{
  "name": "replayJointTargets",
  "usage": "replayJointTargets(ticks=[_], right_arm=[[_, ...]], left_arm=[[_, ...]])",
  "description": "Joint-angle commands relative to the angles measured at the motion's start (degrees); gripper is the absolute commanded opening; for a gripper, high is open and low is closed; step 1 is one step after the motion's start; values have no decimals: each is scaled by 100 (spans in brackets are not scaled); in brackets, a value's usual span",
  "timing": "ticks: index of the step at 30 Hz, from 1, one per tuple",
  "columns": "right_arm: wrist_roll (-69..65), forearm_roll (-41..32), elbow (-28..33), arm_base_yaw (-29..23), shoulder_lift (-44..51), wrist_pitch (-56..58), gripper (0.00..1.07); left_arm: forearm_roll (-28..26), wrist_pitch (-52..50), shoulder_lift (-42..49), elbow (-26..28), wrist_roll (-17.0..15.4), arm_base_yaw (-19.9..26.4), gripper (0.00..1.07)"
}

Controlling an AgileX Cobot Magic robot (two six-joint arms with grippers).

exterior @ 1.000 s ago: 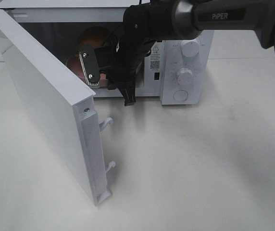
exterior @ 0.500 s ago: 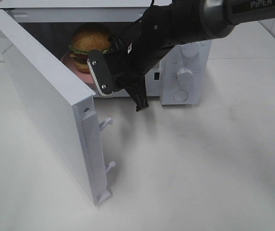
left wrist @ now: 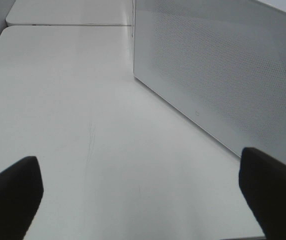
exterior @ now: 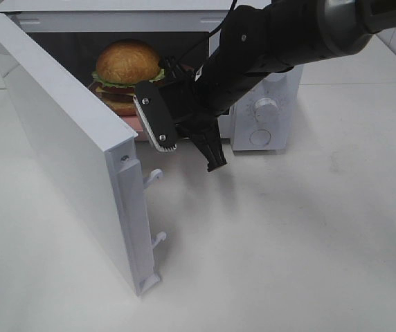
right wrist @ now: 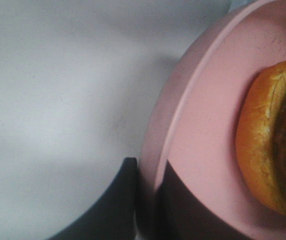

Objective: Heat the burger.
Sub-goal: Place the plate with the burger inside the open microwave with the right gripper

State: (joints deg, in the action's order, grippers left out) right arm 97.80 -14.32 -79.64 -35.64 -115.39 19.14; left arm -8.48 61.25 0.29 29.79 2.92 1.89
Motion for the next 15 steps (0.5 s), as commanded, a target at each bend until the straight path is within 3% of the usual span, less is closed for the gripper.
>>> replayJointTargets(ticks=[1, 10, 15], right_arm=[[407, -338, 229, 29, 361, -407, 0], [882, -682, 699, 109, 688, -464, 0], [1071, -745, 1283, 235, 1094, -481, 0]], left_arm=[[-17, -29, 97, -29, 0, 23, 100], [-17, -29, 97, -29, 0, 23, 100], [-17, -29, 97, -29, 0, 23, 100]])
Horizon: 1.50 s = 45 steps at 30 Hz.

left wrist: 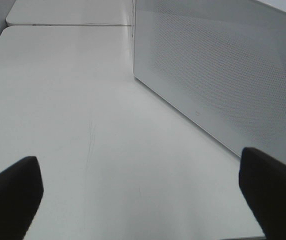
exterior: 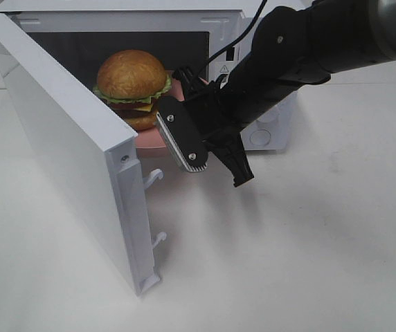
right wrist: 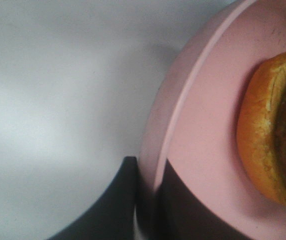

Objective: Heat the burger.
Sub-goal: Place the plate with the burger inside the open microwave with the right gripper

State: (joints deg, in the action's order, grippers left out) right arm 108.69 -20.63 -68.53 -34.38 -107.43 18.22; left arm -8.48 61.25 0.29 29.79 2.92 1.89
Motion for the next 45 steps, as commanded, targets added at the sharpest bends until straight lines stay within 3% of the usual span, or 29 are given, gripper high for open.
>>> replayJointTargets(ticks=[1, 32, 45], right_arm=[[-17, -115, 172, 109, 298, -390, 0], [-143, -80, 2813, 109, 2830, -768, 0], [-1306, 693, 3633, 109, 4131, -464, 0]], left_arm=[[-17, -29, 97, -29, 0, 23, 100], [-17, -29, 97, -29, 0, 23, 100], [-17, -29, 97, -29, 0, 23, 100]])
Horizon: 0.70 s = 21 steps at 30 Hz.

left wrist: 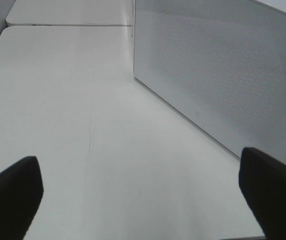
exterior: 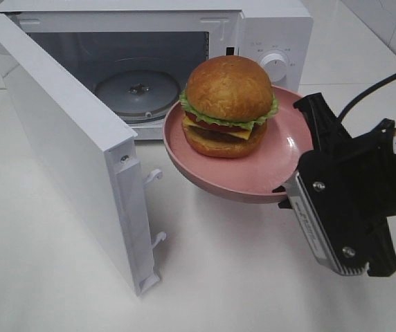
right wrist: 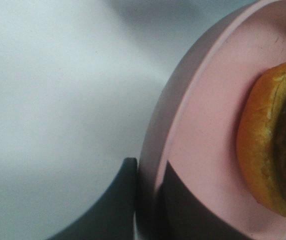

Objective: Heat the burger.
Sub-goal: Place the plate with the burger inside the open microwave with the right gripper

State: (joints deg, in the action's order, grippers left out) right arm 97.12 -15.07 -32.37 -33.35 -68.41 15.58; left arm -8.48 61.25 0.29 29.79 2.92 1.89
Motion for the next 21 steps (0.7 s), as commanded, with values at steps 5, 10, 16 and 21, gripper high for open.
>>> replayJointTargets(ticks=[5, 10, 16, 21], right_arm=[[-739, 556, 172, 6, 676, 6, 0], [-1444, 1209, 189, 6, 1077, 521, 0], [-2699, 2091, 189, 6, 1593, 1152, 0], [-3570, 2676, 189, 6, 1925, 1530, 0]], left_arm=[[-17, -29, 97, -29, 0, 23, 100], [-17, -29, 97, -29, 0, 23, 100], [-17, -29, 97, -29, 0, 23, 100], [-17, -29, 97, -29, 0, 23, 100]])
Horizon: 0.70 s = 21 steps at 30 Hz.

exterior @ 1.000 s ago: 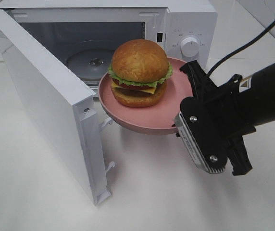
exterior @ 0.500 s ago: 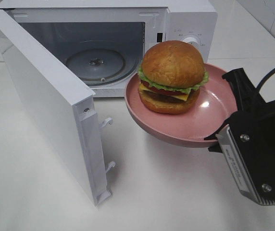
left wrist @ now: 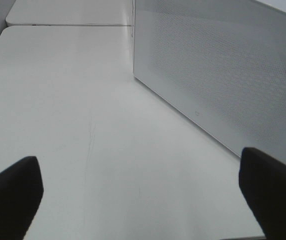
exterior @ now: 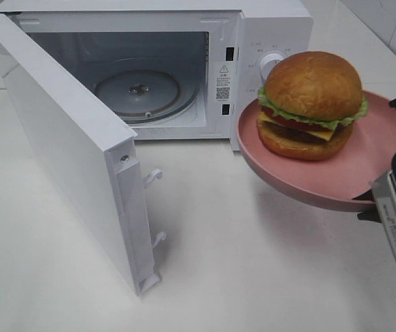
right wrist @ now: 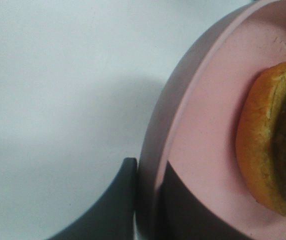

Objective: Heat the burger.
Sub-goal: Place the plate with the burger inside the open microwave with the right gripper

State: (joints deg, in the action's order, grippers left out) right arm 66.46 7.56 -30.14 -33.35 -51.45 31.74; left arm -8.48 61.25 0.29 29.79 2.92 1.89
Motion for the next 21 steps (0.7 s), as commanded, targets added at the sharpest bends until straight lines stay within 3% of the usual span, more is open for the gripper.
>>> replayJointTargets(ticks=[1, 13, 21], right_arm=[[-504, 413, -34, 6, 229, -86, 0], [-3352, 2034, -34, 6, 533, 882, 0], [-4148, 2361, -34, 6, 533, 1243, 0]], left_arm=[[-17, -29, 97, -29, 0, 23, 100], [-17, -29, 97, -29, 0, 23, 100], [-17, -29, 97, -29, 0, 23, 100]])
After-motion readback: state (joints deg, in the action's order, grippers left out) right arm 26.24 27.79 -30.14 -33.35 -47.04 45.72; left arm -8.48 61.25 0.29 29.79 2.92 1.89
